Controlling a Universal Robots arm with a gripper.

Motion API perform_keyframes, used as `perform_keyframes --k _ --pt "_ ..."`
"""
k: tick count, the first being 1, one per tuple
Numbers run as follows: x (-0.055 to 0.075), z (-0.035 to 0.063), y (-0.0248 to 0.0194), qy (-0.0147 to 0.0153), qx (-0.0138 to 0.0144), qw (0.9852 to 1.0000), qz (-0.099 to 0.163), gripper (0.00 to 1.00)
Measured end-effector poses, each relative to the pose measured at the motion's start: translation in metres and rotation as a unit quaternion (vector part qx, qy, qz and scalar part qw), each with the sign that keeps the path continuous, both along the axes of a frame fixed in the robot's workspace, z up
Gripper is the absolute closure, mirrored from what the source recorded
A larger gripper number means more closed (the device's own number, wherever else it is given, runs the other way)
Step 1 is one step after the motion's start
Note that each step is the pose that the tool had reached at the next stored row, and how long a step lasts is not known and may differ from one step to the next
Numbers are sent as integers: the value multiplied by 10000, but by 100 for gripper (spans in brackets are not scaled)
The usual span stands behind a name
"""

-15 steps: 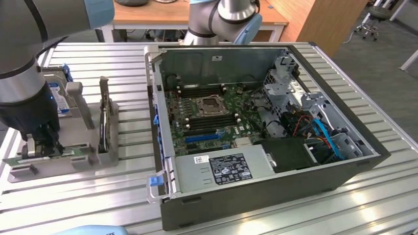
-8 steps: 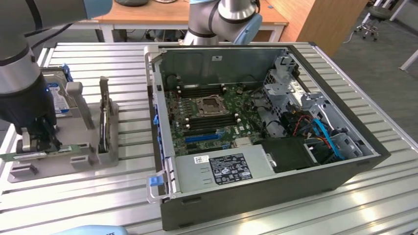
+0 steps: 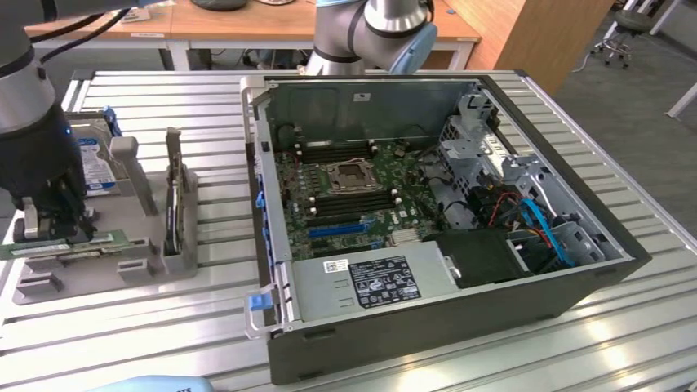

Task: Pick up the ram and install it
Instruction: 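Pick up the ram and move it above insertion slot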

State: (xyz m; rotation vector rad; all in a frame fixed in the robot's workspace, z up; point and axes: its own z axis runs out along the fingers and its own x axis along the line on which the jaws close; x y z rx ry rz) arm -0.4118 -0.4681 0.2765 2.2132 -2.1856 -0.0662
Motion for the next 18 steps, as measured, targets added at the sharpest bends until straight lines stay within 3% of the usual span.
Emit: perform_keyframes --k 18 --pt "1 512 0 0 0 10000 0 88"
